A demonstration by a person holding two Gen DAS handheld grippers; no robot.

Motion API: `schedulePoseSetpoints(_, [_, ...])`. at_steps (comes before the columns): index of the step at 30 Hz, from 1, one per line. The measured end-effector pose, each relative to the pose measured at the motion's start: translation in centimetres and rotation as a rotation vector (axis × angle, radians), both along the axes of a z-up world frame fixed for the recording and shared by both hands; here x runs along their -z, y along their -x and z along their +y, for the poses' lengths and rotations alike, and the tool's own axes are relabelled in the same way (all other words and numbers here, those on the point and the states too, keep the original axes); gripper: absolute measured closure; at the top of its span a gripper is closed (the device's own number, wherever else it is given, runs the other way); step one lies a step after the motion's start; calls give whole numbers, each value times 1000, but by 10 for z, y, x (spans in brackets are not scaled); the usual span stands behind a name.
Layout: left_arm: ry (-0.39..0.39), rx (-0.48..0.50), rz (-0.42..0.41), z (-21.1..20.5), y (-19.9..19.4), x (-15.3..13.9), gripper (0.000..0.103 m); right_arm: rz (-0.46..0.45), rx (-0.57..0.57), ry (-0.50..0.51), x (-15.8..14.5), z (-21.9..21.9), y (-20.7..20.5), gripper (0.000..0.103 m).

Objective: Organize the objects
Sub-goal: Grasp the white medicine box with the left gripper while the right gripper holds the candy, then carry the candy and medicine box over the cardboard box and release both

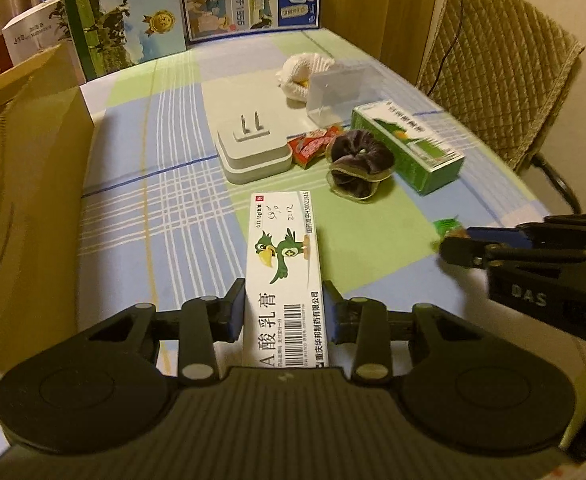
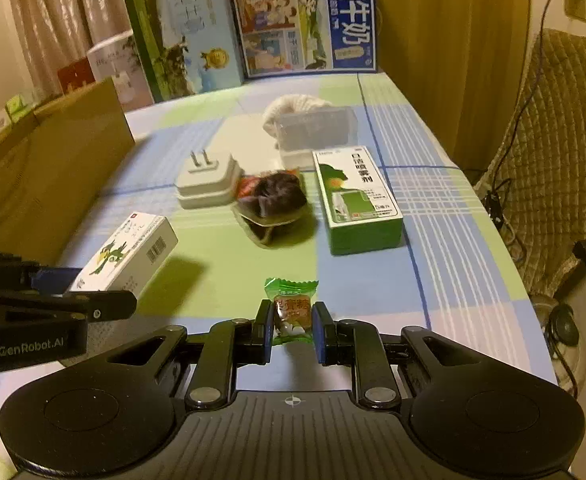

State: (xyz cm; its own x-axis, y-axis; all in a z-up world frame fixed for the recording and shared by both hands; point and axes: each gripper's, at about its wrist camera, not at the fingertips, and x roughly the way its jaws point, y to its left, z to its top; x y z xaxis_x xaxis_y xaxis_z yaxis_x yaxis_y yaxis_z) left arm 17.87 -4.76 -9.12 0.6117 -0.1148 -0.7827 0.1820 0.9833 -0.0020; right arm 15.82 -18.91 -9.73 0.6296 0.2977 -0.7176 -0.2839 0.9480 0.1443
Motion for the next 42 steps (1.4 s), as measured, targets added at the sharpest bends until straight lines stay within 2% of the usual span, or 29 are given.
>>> schedulePoseSetpoints(6, [28,-12,-39,8,29,-32,70,-27,-11,-48,-36,18,32,86])
schedulePoseSetpoints(15, [25,-44,-114,36,72,-86,70,-96,-72,-65,-82,51,67,86])
schedulePoseSetpoints(21, [21,-93,-150,64,94,-110,70,-111,-103,-63,-95,66,82,86])
schedulePoseSetpoints(30, [28,-138,-176,92,119,-126,70,-123,-164,-59,-107,92,93,86])
schedulePoseSetpoints(37, [14,-171,-202,119,126,-141,70,-140,-240,-84,-120,130,84,86])
schedulePoseSetpoints(42, [-9,-217,-220,154,123,-151,70,-142,-294,-112,-126,166,71,86])
